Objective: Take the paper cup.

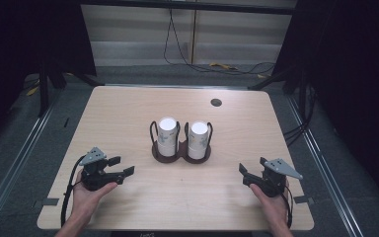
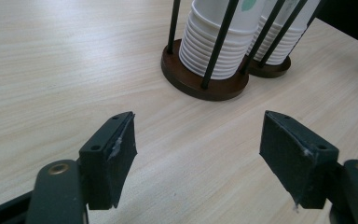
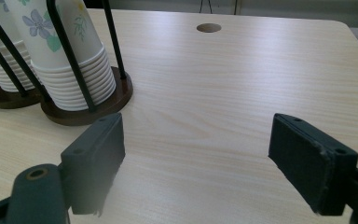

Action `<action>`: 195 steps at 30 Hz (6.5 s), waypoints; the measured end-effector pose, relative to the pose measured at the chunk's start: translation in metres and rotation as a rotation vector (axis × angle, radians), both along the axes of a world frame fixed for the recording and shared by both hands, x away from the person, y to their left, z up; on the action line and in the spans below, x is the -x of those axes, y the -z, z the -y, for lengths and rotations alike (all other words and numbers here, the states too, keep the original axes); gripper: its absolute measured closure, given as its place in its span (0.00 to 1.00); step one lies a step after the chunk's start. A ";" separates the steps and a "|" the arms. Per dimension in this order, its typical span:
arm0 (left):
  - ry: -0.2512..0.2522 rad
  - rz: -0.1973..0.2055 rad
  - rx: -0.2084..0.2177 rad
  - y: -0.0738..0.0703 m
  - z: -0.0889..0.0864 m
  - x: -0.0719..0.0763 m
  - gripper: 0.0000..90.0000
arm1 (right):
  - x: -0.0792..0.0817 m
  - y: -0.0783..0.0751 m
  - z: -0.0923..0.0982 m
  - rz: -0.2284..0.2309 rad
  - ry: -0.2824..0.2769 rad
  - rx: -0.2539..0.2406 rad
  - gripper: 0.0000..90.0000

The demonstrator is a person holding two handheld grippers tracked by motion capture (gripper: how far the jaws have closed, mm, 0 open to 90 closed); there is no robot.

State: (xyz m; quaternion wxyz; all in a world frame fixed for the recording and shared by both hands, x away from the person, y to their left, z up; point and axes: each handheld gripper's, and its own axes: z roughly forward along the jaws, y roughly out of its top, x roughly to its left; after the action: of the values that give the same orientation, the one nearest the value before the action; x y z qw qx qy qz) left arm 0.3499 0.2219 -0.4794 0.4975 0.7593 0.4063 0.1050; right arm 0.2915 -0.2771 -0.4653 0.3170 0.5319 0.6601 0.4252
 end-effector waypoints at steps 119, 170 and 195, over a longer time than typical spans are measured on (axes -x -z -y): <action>0.153 0.086 -0.170 -0.106 0.129 -0.100 0.33 | 0.001 -0.003 -0.018 -0.104 -0.152 -0.019 0.25; 0.169 0.061 -0.181 -0.097 0.128 -0.108 0.39 | 0.001 -0.003 -0.017 -0.097 -0.148 -0.017 0.26; 0.150 0.096 -0.115 -0.115 0.122 -0.101 0.39 | 0.001 -0.003 -0.018 -0.095 -0.152 -0.024 0.26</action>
State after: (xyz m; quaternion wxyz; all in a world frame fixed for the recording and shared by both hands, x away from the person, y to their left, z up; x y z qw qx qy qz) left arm 0.4504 0.0998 -0.3643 0.4784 0.8089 0.3173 0.1270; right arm 0.2904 -0.2596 -0.4618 0.2457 0.5038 0.7078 0.4299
